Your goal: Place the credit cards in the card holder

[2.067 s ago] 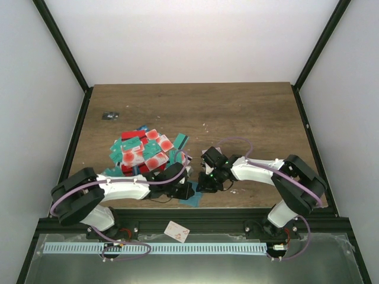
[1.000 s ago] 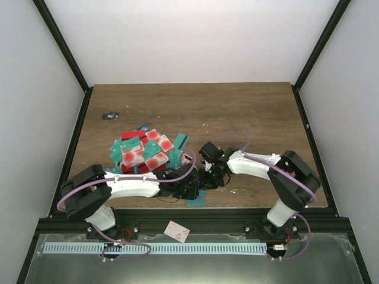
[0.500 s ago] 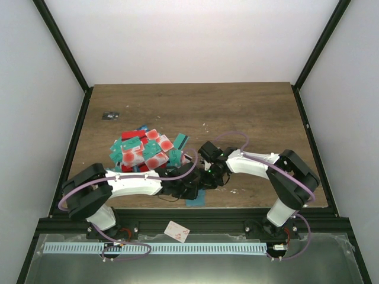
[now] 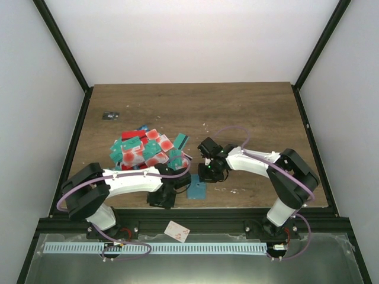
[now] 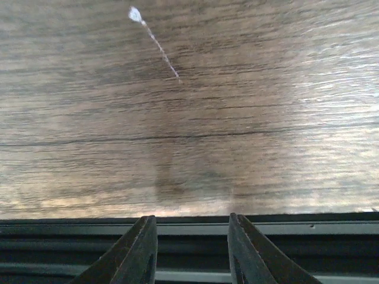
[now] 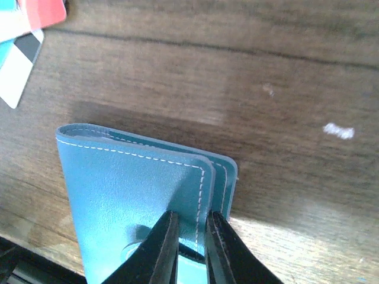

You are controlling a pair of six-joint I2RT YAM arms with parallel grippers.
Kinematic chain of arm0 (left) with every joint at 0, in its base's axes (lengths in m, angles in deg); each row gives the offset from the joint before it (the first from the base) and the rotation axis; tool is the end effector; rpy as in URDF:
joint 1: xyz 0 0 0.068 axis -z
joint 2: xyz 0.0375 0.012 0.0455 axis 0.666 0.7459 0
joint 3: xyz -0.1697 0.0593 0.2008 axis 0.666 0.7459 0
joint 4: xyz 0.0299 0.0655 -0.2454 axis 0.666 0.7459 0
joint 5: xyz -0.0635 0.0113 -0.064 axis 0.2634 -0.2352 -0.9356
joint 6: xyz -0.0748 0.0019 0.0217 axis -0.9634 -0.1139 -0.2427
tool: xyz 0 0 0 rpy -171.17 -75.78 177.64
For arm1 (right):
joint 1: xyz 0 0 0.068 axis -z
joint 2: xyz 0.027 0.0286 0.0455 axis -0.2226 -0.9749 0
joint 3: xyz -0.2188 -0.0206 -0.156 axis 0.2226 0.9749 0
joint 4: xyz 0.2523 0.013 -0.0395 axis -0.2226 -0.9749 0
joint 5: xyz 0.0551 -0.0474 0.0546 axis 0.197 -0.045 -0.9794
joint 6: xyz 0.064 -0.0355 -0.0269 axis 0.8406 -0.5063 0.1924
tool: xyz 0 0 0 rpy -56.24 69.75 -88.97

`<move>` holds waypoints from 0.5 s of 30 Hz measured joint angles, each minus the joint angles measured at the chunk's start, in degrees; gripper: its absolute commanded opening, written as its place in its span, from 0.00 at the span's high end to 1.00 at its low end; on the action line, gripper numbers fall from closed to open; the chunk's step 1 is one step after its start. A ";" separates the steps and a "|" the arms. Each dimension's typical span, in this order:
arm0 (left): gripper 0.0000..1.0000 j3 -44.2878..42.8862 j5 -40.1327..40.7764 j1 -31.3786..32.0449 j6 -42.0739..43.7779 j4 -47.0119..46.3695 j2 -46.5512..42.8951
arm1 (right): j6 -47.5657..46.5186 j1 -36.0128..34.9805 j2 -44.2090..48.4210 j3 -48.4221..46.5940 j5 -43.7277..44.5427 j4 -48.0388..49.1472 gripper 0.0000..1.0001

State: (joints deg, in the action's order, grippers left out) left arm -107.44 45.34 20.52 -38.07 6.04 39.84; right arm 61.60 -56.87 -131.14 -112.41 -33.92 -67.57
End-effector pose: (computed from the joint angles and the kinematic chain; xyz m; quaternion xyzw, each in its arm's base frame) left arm 0.1015 -0.1962 0.1216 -0.0958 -0.9930 -0.0505 0.0463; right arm 0.1985 0.2174 0.1248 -0.0450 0.9804 0.1915 0.0040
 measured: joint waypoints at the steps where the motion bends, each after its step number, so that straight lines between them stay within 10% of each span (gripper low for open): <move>1: 0.62 -0.70 0.59 0.00 -0.02 1.46 -0.07 | -0.17 0.02 0.00 -0.31 0.50 -0.13 0.82; 5: 0.57 -4.22 2.93 -0.35 0.13 4.66 -1.60 | -1.20 0.17 0.07 -2.47 1.77 -0.70 0.67; 11: 0.36 -10.29 8.17 -2.62 0.87 8.11 -5.88 | -2.93 0.35 2.10 -10.21 2.67 -2.45 0.06; 15: 0.09 -16.50 12.39 -6.25 3.26 9.60 -8.76 | -4.66 0.94 4.92 -16.44 5.07 -4.02 0.00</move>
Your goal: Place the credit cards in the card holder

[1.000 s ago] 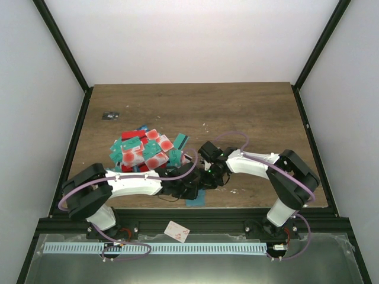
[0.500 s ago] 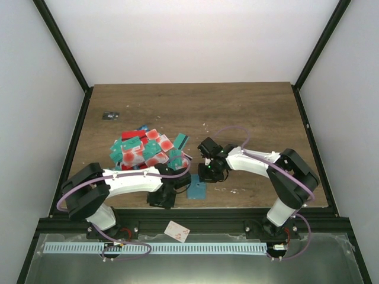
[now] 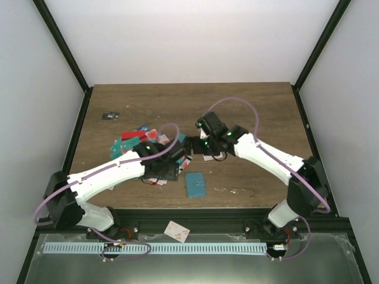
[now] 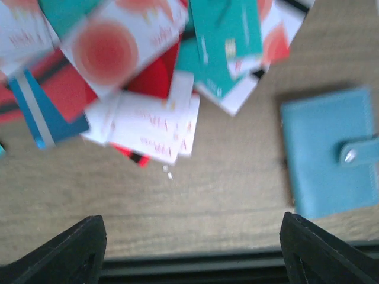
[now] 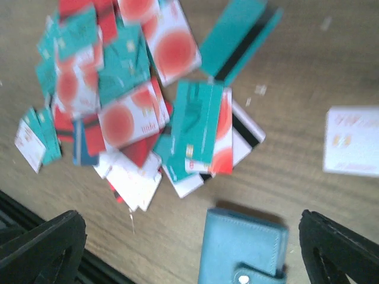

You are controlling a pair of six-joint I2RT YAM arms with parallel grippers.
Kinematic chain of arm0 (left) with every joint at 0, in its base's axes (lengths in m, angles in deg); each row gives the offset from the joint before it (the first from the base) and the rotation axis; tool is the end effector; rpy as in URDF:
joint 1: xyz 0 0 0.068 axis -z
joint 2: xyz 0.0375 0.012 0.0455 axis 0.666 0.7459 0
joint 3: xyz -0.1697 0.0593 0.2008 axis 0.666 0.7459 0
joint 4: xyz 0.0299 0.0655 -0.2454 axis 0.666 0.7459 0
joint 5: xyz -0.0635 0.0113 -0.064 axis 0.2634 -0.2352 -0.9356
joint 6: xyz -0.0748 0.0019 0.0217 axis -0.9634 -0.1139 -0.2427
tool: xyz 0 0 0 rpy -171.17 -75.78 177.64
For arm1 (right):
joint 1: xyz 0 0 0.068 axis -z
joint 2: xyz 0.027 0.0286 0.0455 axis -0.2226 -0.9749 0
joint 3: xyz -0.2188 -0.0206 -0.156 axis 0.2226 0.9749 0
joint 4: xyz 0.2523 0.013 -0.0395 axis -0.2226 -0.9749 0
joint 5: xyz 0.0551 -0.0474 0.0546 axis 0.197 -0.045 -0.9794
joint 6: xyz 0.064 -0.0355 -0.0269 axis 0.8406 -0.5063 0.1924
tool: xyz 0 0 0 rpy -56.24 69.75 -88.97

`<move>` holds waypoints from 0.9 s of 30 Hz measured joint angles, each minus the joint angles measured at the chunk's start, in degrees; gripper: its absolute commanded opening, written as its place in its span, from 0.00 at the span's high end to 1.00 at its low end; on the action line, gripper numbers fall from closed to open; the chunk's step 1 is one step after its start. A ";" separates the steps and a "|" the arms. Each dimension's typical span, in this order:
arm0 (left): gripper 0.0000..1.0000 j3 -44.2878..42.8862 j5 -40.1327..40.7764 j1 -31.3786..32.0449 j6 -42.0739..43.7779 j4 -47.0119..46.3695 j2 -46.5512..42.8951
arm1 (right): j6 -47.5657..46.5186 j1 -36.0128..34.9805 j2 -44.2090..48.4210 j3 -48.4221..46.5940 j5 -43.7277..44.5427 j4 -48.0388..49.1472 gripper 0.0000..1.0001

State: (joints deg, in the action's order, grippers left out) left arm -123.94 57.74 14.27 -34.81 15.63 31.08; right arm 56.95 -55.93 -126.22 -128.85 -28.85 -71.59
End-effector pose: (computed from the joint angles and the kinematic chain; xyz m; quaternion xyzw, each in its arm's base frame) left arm 0.1486 -0.1975 0.2242 0.0636 0.9909 0.0055 0.1186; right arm 0.2377 0.2396 0.2285 -0.0835 0.9519 0.2497 0.1569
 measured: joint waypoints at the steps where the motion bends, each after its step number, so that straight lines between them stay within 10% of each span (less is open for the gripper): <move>1: 0.05 -1.25 0.96 -1.31 1.22 0.00 -0.74 | -0.59 0.55 1.09 -1.29 0.79 -0.37 0.00; 10: 0.00 -2.36 7.02 -22.67 15.34 -10.38 -8.41 | -10.23 7.48 13.35 -3.23 18.75 3.13 0.00; 16: 0.03 12.76 8.98 -35.60 24.85 -29.81 -15.37 | -22.77 8.09 25.75 16.20 35.98 17.94 0.00; 27: 0.00 48.11 10.29 -46.80 40.19 -75.41 -24.63 | -29.90 26.14 31.47 39.58 39.52 41.16 0.00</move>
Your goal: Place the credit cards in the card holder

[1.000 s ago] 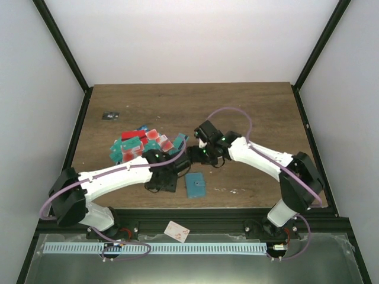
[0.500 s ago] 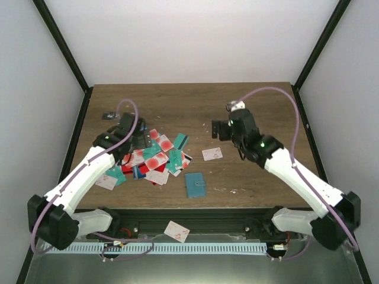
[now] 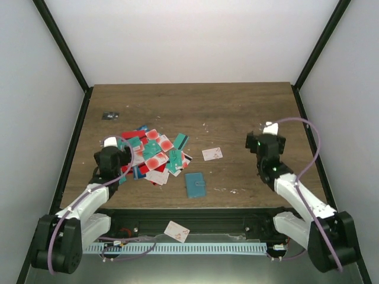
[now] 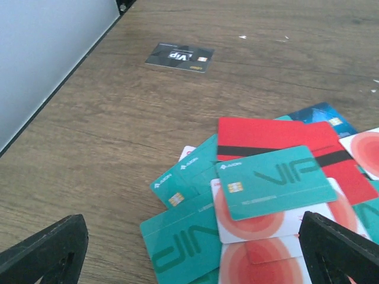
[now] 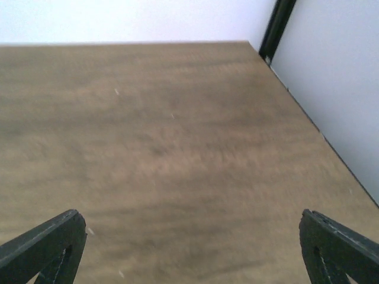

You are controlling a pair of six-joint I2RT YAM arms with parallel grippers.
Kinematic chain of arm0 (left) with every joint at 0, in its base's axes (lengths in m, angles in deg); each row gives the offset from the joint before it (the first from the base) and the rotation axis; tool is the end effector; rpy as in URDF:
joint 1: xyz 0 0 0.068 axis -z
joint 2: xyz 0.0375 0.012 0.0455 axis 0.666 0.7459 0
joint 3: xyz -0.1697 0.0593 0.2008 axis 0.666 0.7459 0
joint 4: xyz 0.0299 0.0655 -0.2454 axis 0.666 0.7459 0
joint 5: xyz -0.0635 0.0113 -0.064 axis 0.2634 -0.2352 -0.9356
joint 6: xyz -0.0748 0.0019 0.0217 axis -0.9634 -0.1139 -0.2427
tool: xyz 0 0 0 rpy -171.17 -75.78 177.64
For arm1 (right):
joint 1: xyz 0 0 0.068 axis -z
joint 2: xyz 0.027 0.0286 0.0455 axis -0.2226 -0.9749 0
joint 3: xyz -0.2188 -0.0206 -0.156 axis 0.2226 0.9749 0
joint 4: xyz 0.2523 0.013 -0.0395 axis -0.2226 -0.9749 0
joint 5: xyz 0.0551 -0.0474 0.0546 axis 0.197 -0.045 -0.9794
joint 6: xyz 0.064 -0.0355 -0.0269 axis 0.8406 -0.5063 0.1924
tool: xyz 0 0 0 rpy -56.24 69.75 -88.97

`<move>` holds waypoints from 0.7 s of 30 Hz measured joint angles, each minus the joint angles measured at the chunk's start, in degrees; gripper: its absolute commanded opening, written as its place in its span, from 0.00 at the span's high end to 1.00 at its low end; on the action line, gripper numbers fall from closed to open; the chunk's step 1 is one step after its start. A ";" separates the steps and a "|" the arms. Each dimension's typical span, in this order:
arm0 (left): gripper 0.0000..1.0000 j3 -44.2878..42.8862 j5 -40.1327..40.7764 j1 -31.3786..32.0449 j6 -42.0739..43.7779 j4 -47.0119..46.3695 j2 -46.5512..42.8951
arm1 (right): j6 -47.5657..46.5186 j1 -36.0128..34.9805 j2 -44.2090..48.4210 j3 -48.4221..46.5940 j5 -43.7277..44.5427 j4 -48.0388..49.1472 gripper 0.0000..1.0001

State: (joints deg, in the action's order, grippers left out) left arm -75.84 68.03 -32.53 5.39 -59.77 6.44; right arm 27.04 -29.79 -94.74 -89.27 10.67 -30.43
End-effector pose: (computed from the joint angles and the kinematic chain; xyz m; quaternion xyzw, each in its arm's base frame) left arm 0.2183 -0.0108 0.1571 -0.0815 0.8527 0.0871 0.5086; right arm 0.2396 0.0397 0.2174 0.0583 0.8228 -0.0963 0.5571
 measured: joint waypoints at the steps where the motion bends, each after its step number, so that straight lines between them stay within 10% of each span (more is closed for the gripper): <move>1: 0.00 1.73 -0.09 -0.68 0.46 -2.89 0.26 | -0.76 1.51 1.03 4.02 -1.27 3.61 0.00; 8: 0.00 5.64 -3.37 -6.05 2.49 -22.03 9.22 | -2.78 4.74 -2.29 22.21 -7.39 27.96 0.00; 21: 0.00 1.33 -15.96 -10.01 6.95 -50.88 32.70 | -4.85 15.13 -30.32 15.34 -26.29 60.48 0.00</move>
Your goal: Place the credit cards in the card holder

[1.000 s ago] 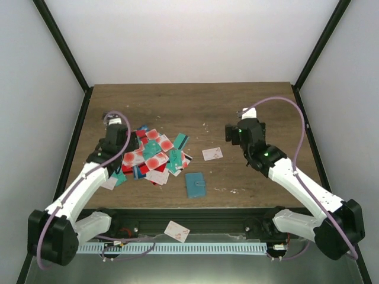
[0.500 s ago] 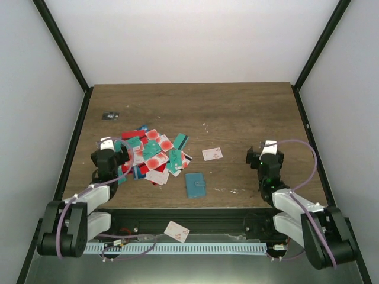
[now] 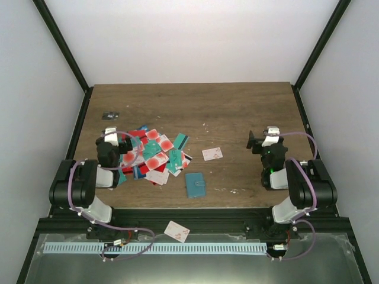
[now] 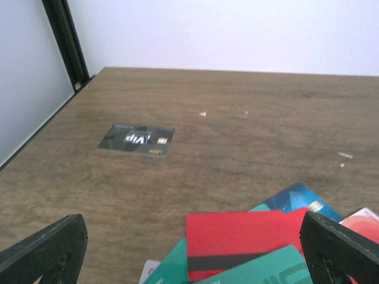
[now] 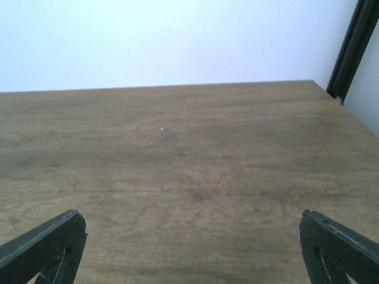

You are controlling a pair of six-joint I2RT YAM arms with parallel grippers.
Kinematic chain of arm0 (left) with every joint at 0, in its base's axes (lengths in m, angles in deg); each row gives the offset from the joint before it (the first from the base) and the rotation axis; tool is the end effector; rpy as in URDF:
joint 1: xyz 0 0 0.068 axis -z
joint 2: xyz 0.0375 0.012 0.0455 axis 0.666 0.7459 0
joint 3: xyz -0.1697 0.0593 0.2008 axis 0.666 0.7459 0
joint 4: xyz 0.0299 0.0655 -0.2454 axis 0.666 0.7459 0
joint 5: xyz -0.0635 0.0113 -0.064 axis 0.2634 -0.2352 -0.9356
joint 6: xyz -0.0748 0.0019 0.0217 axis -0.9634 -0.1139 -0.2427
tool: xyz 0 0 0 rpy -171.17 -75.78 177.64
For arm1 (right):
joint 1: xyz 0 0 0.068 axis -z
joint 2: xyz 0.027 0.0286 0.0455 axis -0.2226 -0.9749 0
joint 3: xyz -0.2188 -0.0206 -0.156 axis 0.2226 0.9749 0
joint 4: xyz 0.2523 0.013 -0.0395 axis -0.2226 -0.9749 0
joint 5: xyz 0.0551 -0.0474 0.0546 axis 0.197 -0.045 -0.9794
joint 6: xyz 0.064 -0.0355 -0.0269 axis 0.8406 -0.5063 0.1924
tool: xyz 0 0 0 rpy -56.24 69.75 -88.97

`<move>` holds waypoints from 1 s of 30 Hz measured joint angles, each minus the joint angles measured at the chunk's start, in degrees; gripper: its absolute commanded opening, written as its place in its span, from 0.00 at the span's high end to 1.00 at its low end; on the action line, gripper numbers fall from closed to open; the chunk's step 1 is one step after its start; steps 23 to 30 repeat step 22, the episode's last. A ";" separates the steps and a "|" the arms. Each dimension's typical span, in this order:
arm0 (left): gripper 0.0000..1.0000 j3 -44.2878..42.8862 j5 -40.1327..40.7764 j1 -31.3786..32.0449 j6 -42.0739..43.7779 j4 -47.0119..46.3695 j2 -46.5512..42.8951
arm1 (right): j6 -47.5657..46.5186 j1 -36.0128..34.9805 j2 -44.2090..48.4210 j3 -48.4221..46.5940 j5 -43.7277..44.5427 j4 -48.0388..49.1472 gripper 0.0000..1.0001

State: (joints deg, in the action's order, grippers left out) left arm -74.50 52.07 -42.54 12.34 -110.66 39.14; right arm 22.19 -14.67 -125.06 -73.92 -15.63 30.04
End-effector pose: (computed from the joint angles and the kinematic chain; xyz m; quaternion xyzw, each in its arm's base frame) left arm 0.2789 0.0101 0.1294 -0.0402 0.7828 0.0374 0.6198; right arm 0.2725 0.0061 0.1368 0.0106 0.7628 0.0040 0.6465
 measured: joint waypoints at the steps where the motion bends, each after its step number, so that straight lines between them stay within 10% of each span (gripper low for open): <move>1: 0.00 0.02 -0.48 0.00 0.20 -0.66 0.20 | 0.02 0.61 -0.11 0.00 -1.25 0.74 0.00; 30: 0.00 -0.09 -2.99 0.00 1.25 -3.87 0.09 | 0.02 0.92 -0.24 0.02 -7.56 4.37 0.00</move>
